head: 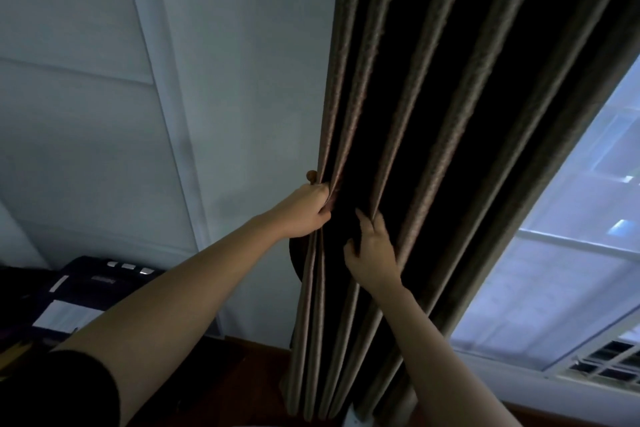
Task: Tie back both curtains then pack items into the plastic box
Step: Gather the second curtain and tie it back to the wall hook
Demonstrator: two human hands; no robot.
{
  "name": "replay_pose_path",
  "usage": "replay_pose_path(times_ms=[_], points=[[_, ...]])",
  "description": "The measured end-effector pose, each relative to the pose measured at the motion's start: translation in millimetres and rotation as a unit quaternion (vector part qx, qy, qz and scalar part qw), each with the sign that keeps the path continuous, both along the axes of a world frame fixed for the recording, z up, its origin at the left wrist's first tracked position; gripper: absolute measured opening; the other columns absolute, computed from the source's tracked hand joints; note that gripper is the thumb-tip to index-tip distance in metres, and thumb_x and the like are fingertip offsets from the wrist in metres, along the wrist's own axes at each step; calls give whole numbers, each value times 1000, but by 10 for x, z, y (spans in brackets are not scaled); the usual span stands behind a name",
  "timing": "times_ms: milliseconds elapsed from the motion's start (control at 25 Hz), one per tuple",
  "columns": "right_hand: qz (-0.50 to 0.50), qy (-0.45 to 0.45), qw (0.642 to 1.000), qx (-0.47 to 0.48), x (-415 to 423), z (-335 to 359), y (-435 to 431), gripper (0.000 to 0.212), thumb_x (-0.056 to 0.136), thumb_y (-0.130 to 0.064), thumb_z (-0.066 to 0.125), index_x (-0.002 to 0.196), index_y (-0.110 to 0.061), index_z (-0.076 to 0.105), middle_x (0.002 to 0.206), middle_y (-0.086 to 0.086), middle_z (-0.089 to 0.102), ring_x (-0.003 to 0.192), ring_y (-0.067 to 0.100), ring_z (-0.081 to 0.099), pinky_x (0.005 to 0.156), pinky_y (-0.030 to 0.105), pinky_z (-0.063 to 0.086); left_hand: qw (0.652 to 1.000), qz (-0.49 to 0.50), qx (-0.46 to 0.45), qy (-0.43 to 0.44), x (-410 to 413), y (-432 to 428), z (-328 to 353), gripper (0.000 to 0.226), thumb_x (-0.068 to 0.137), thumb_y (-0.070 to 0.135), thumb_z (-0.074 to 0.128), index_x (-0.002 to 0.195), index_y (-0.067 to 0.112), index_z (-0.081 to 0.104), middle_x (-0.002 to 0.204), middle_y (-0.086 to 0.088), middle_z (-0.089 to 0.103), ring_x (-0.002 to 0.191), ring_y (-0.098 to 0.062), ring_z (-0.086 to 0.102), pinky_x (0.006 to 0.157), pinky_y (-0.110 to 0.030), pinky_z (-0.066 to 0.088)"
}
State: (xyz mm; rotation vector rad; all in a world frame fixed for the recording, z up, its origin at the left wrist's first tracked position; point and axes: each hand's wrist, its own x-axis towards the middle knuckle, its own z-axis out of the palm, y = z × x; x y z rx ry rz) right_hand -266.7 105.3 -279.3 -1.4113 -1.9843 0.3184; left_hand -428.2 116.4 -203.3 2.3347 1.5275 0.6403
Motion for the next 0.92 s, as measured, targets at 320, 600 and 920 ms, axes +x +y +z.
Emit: replay_pose_path(times_ms=[320,600,920], points=[[138,-109,974,-143,27,-654,-295,70,89,-12,46,150,-13,12,160,3,1,142,25,23,113,26,24,997,-20,-72,17,113,34,50,14,92,4,40,80,11,40,71,-6,44,61,-23,45,57,-35,41],[122,-131,969,-173,3,-700,-222,69,90,-14,45,150,-12,13,160,3,-1,144,27,18,116,36,26,997,-20,-73,-4,264,1,-1,34,83,41,59,92,8,53,87,-9,62,75,-21,63,68,-36,54],[-165,101,965,179,211,-479,-401,45,76,-23,60,117,-10,47,138,20,41,130,31,34,113,39,20,989,19,67,-131,267,-152,-299,56,91,7,53,139,9,23,79,-3,56,59,-10,57,56,-16,47]])
